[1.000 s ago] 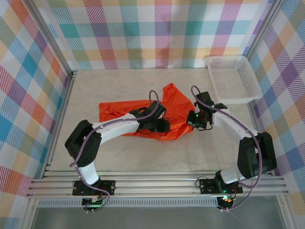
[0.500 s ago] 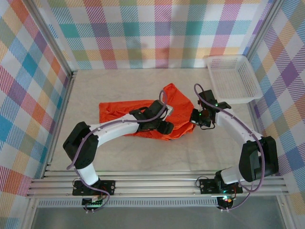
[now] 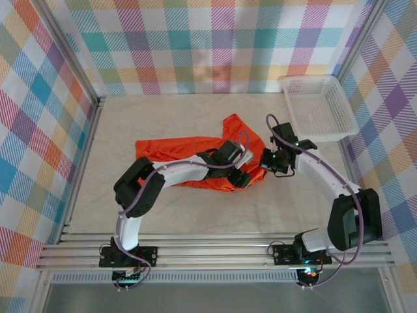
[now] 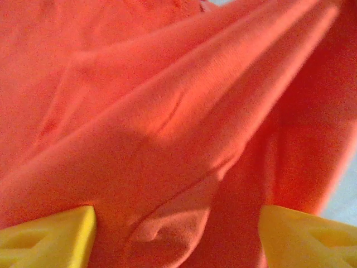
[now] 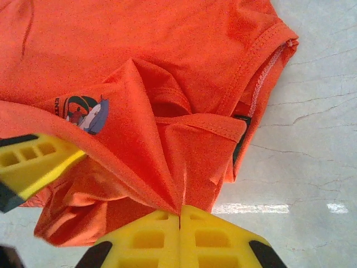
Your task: Fold the inside-out t-shirt
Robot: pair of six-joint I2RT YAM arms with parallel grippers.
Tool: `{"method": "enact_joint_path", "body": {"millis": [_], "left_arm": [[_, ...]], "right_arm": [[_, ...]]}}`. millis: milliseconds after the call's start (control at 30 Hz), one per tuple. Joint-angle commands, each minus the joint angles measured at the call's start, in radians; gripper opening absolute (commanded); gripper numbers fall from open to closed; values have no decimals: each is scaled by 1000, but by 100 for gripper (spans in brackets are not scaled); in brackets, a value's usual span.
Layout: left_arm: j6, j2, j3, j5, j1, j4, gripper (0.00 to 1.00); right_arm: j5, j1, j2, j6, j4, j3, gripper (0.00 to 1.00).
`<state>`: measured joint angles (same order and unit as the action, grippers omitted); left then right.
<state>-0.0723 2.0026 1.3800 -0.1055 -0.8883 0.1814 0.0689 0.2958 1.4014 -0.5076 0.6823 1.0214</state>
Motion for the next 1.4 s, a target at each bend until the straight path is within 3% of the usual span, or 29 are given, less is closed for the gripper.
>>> {"method": "enact_joint_path", "body": {"millis": [0, 33, 200, 333, 633, 900, 933, 1033, 1067, 1200, 1367], "left_arm": [[-35, 45, 82, 132, -13, 12, 67], [-37, 57, 104, 160, -9, 31, 59], [-58, 66, 195, 201, 11, 158, 0], [-72, -6, 224, 244, 24, 219, 0], [-38, -167, 304, 210, 43, 396, 0], [58, -188, 305, 45, 83, 424, 0], [74, -170, 303, 34, 91, 426, 0], [134, -104, 328, 21, 116, 465, 0], [156, -82, 342, 11, 127, 484, 0], [228, -37, 370, -49, 164, 501, 0], [282, -33, 378, -57, 182, 492, 0]], "right_arm": [[27, -2, -36, 6, 15, 13, 1], [30, -2, -42, 7, 14, 7, 1], [19, -4, -68, 19, 17, -21, 0], [3, -7, -61, 31, 10, -48, 0], [-27, -30, 8, 51, -44, -28, 0], [2, -29, 187, 44, -122, 134, 0], [-13, -29, 201, 33, -112, 153, 5], [-16, -25, 185, 0, -92, 167, 36], [-3, -19, 161, -13, -93, 156, 38], [74, 35, 49, -92, -174, 45, 30], [194, 165, -1, -316, -588, -170, 3]]}}
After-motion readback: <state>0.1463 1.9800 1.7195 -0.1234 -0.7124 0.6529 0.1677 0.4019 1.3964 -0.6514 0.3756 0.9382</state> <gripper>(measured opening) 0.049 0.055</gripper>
